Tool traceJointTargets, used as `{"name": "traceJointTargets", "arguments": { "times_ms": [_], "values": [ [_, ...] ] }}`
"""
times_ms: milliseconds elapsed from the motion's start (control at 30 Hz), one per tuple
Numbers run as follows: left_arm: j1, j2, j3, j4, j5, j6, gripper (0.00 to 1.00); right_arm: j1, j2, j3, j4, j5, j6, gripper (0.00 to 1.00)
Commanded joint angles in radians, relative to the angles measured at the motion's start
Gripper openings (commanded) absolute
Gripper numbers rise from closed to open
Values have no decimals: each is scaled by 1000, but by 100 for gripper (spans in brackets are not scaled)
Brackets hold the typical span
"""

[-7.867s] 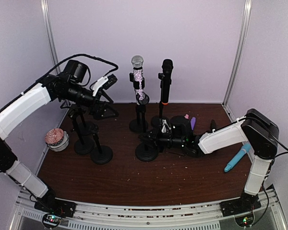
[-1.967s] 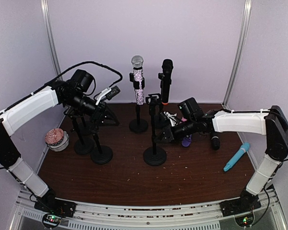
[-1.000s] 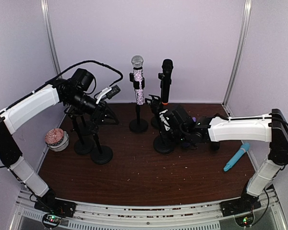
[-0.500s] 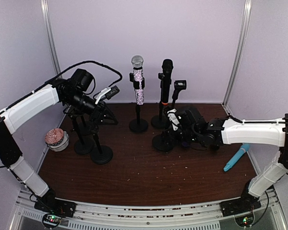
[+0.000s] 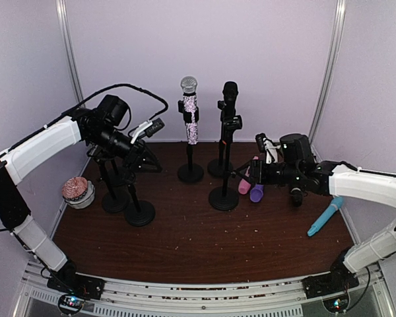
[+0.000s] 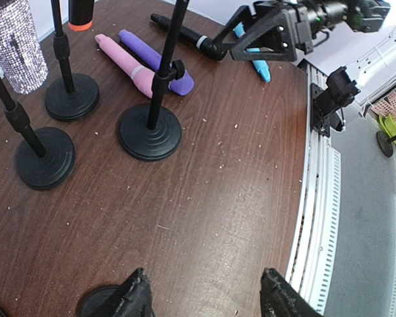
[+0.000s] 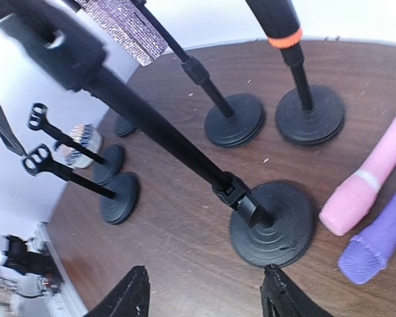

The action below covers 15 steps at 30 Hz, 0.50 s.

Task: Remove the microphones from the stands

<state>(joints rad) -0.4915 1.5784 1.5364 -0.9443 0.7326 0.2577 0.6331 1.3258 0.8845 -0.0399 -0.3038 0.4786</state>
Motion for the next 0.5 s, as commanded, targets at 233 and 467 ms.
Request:
{"name": "traceJointTargets", "arguments": {
  "times_ms": [233,467],
  "values": [
    [10,-7,16,11,5,18,59,-135,240,40,152,-501,307,56],
    [9,-14,7,12,1,20,59,-160,281,120,33,-462,164,44]
  ]
}}
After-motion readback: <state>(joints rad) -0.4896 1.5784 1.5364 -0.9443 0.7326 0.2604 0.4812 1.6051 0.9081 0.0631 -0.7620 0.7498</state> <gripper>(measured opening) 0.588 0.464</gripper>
